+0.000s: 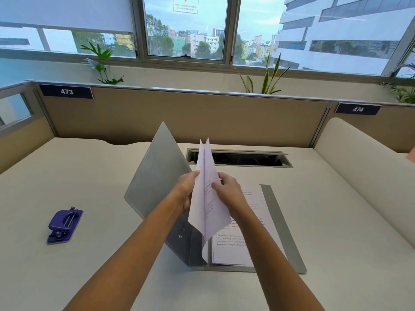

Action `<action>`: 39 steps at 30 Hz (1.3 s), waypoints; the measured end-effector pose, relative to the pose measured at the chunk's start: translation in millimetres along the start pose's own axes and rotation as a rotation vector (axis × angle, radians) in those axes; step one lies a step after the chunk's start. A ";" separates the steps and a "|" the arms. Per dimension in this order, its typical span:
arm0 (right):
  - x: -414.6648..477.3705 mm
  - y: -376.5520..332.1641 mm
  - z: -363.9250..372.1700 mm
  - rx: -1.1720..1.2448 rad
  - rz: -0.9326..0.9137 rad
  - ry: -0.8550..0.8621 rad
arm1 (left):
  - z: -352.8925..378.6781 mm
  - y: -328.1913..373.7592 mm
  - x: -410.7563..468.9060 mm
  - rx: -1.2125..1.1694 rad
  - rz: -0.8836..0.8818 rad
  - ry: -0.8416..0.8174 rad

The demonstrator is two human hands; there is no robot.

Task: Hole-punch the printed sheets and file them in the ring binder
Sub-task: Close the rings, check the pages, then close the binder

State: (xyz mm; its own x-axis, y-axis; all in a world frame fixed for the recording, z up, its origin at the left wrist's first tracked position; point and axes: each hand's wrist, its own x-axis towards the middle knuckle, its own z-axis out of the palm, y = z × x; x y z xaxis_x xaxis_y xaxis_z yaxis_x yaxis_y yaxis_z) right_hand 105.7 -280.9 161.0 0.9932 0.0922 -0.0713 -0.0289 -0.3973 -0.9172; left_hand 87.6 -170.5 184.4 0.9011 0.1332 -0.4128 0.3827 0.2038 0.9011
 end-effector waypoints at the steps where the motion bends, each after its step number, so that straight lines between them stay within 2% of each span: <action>1: 1.1 3.0 -7.6 -0.007 0.016 0.008 | -1.1 1.3 0.0 0.006 0.008 0.019; 11: 7.3 76.8 -105.4 0.030 0.213 0.128 | -17.5 6.7 4.5 0.029 0.048 0.106; 20: 14.7 156.1 -122.4 -0.075 0.390 0.207 | -13.9 4.8 4.4 0.003 0.036 0.087; 25: 8.8 146.5 -108.2 -0.331 0.344 0.321 | -8.6 6.0 4.1 -0.020 0.026 0.057; 27: 7.8 125.4 -97.5 -0.301 0.252 0.334 | -6.8 5.7 3.6 -0.011 0.016 0.050; 29: 6.9 98.7 -83.8 -0.062 0.155 0.258 | -4.9 4.5 3.0 0.002 0.005 0.033; 32: -2.7 46.4 -57.1 0.320 0.126 -0.019 | 0.1 2.2 1.0 0.015 -0.011 -0.014; 35: -7.1 7.1 -32.9 0.354 0.137 -0.189 | 5.7 -1.6 0.9 0.056 -0.006 -0.071; 39: -1.0 -10.0 -12.4 0.346 0.167 -0.201 | 11.2 -6.8 6.0 0.115 0.079 -0.162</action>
State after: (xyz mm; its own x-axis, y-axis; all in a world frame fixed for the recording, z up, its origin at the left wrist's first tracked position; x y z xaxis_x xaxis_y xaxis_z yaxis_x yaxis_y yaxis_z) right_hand 106.4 -288.4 175.1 0.9310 0.2422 -0.2732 -0.2573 -0.0957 -0.9616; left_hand 92.6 -182.0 177.2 0.9467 -0.0152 -0.3218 0.3219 0.0860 0.9429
